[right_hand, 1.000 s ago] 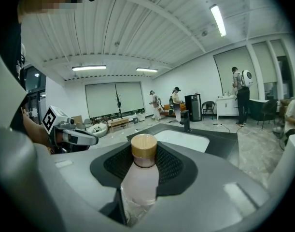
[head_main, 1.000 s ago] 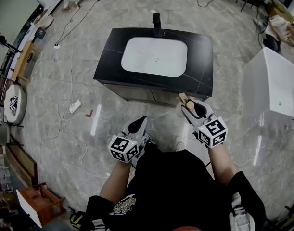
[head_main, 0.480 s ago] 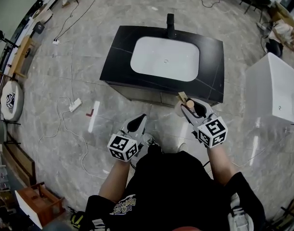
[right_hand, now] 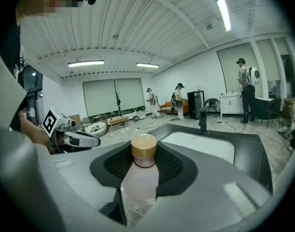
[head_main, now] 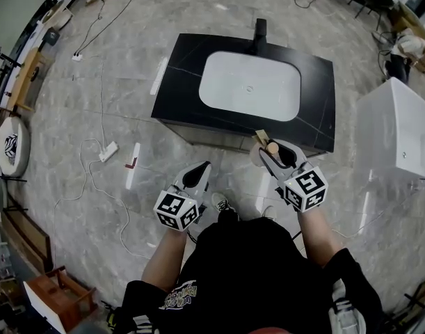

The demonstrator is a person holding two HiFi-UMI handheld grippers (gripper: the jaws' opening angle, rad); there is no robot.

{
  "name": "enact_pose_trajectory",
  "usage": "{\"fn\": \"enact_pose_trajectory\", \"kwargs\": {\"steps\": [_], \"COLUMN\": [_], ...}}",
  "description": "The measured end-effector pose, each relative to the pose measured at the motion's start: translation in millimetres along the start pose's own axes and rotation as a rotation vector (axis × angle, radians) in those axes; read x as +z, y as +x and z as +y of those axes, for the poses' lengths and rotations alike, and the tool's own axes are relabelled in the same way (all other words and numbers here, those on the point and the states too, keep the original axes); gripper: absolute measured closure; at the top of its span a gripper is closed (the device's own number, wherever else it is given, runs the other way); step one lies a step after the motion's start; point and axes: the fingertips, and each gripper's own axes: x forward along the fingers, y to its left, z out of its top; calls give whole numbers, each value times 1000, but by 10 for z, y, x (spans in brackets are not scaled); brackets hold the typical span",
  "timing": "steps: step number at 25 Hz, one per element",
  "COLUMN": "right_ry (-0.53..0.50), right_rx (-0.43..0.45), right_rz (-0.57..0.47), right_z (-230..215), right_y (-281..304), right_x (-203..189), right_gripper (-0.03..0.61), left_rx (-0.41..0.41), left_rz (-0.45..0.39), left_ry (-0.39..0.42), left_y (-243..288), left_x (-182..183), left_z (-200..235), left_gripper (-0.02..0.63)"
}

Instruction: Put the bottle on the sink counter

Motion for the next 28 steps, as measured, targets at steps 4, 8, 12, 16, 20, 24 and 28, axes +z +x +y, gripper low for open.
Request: {"fn": "enact_pose_trajectory", "kwargs": {"steps": [4,8,12,16,20,24,28], "right_ry": [0,-6,-17,-26,-37,-53,-59], "right_rx": [-11,-23,-17,1,19,46,76], "right_rz": [-1,-1,-1,0,8,21,28], "right_z": [95,219,339,414,477,547,528], "right_y": [151,307,452,497,586,737,874], "right_x": [58,124,190,258,298,346,407], "right_gripper": [411,412,413,411,413,412,411], "left_rx": [-17,-25,-16,2,20,45,74], "left_rz": [-1,-13,-25,-45,-52,-60,-63], "left_ry": [0,3,9,-5,-22,-45,-62], "left_y": [-48,-164,-277,-364,-442,-530,-532], "left_x": [32,96,145,176,132,105,114], "left_z": [155,337,537,582,646,756,843], "left_gripper": [612,612,612,612,612,612,612]}}
